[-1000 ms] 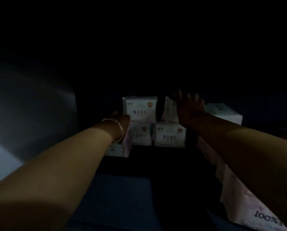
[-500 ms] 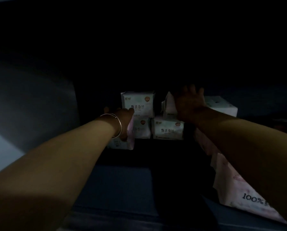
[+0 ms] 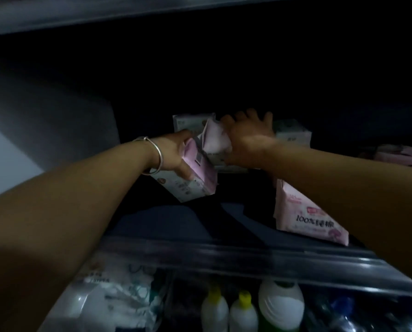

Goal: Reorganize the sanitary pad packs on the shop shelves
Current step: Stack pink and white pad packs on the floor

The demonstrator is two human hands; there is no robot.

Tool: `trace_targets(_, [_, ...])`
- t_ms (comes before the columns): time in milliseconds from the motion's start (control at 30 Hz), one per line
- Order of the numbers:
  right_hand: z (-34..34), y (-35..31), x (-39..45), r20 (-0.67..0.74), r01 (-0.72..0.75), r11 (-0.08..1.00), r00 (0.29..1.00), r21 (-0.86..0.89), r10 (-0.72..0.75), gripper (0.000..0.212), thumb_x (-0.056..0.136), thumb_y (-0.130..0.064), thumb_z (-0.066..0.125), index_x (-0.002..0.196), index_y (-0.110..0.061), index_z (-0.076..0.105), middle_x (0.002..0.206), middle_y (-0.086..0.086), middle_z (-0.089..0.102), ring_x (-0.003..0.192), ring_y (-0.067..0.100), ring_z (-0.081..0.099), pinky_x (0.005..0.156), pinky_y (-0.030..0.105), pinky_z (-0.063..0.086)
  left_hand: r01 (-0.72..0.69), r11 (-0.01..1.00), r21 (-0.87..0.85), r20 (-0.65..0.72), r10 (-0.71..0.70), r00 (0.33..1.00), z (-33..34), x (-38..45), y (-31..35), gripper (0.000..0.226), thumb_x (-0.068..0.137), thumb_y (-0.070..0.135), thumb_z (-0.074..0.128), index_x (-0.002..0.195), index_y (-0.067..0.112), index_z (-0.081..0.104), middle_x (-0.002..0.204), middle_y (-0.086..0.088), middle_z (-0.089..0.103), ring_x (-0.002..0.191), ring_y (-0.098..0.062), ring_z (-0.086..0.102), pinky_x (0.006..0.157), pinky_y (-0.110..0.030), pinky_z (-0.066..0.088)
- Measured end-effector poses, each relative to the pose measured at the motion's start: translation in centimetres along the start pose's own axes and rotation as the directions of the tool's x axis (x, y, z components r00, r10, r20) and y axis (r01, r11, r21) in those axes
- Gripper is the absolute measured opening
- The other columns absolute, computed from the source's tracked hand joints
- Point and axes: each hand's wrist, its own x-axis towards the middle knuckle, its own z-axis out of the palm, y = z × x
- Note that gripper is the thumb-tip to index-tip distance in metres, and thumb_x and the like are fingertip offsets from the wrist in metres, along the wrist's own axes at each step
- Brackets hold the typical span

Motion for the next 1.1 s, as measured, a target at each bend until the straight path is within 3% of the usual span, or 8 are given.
trace_targets(200, [-3.0, -0.8, -6.3, -0.02, 0.019, 0.999, 1.0, 0.042, -0.018, 0.072, 0.075, -0.048, 0.064, 0.131, -0.009, 0.038, 0.131, 0.014, 0.045, 0.124, 0.033, 0.037, 0.102, 0.046, 0.026, 0.055, 0.976, -0.211, 0.036, -0.048, 0.998, -0.4, -7.1, 2.1, 0.064, 0.057, 0.007, 0.087, 0.107, 0.019, 0.049, 0.096, 0.002, 0.06, 0.084, -0.016, 0.059, 0.066, -0.028, 0.053])
trace_targets(267, [-3.7, -0.8, -7.8, 0.003, 0.019, 0.997, 1.0, 0.077, -0.019, 0.07, 0.074, -0.048, 0.064, 0.128, -0.009, 0.041, 0.128, 0.013, 0.048, 0.121, 0.032, 0.041, 0.1, 0.044, 0.028, 0.065, 0.975, -0.214, 0.05, -0.055, 0.997, -0.6, -9.1, 2.8, 0.065, 0.055, 0.005, 0.087, 0.108, 0.014, 0.052, 0.101, -0.004, 0.061, 0.089, -0.022, 0.061, 0.07, -0.037, 0.056])
trace_targets(400, [-5.9, -0.5, -10.4, 0.026, -0.03, 0.981, 0.999, 0.191, 0.026, 0.069, 0.071, -0.048, 0.069, 0.123, -0.01, 0.045, 0.121, 0.011, 0.053, 0.115, 0.031, 0.047, 0.097, 0.041, 0.031, 0.04, 0.981, -0.188, 0.017, -0.038, 0.999, -1.9, -12.0, 4.5, 0.068, 0.054, 0.002, 0.087, 0.111, 0.013, 0.052, 0.103, -0.006, 0.06, 0.09, -0.023, 0.06, 0.059, -0.03, 0.052])
trace_targets(500, [-7.7, -0.1, -12.6, 0.042, -0.083, 0.965, 0.996, 0.25, 0.075, 0.074, 0.07, -0.05, 0.072, 0.125, -0.01, 0.044, 0.118, 0.01, 0.055, 0.114, 0.03, 0.048, 0.096, 0.039, 0.032, 0.025, 0.986, -0.165, -0.02, -0.028, 0.999, -2.7, -14.2, 6.0, 0.067, 0.053, 0.006, 0.088, 0.109, 0.017, 0.052, 0.1, 0.0, 0.06, 0.09, -0.02, 0.059, 0.061, -0.027, 0.052])
trace_targets(600, [-8.5, 0.0, -15.1, 0.095, -0.123, 0.941, 0.991, 0.317, 0.097, 0.067, 0.07, -0.046, 0.074, 0.119, -0.01, 0.046, 0.106, 0.006, 0.057, 0.099, 0.027, 0.051, 0.083, 0.035, 0.037, 0.009, 0.989, -0.145, -0.01, -0.011, 1.0, -2.2, -16.2, 7.1, 0.067, 0.051, 0.01, 0.089, 0.106, 0.02, 0.052, 0.094, 0.006, 0.059, 0.089, -0.016, 0.058, 0.066, -0.026, 0.051])
trace_targets(800, [-7.8, 0.7, -21.0, 0.264, -0.17, 0.878, 0.963, 0.448, 0.052, 0.035, 0.068, -0.039, 0.078, 0.077, -0.016, 0.054, 0.071, -0.002, 0.06, 0.083, 0.023, 0.062, 0.078, 0.038, 0.052, 0.061, 0.972, -0.225, 0.13, -0.032, 0.991, 1.1, -20.2, 8.2, 0.062, 0.054, 0.008, 0.088, 0.105, 0.02, 0.054, 0.097, 0.003, 0.063, 0.085, -0.012, 0.061, 0.068, -0.026, 0.053])
trace_targets(900, [-6.7, 1.0, -24.7, 0.341, -0.232, 0.854, 0.938, 0.466, 0.069, 0.041, 0.07, -0.037, 0.078, 0.09, -0.014, 0.051, 0.081, 0.0, 0.055, 0.082, 0.02, 0.055, 0.068, 0.03, 0.044, 0.119, 0.956, -0.267, 0.199, -0.066, 0.978, 4.3, -22.5, 8.3, 0.061, 0.057, 0.011, 0.087, 0.108, 0.019, 0.053, 0.098, 0.004, 0.063, 0.088, -0.013, 0.061, 0.07, -0.025, 0.052])
trace_targets(1100, [0.0, 0.1, -31.7, 0.559, -0.302, 0.876, 0.828, 0.376, 0.045, 0.068, 0.067, -0.04, 0.079, 0.119, -0.011, 0.045, 0.11, 0.008, 0.059, 0.094, 0.025, 0.059, 0.08, 0.037, 0.051, 0.169, 0.968, -0.183, 0.366, -0.092, 0.926, 13.4, -26.0, 6.2, 0.068, 0.059, 0.018, 0.087, 0.113, 0.022, 0.047, 0.104, 0.006, 0.057, 0.092, -0.011, 0.055, 0.073, -0.023, 0.047])
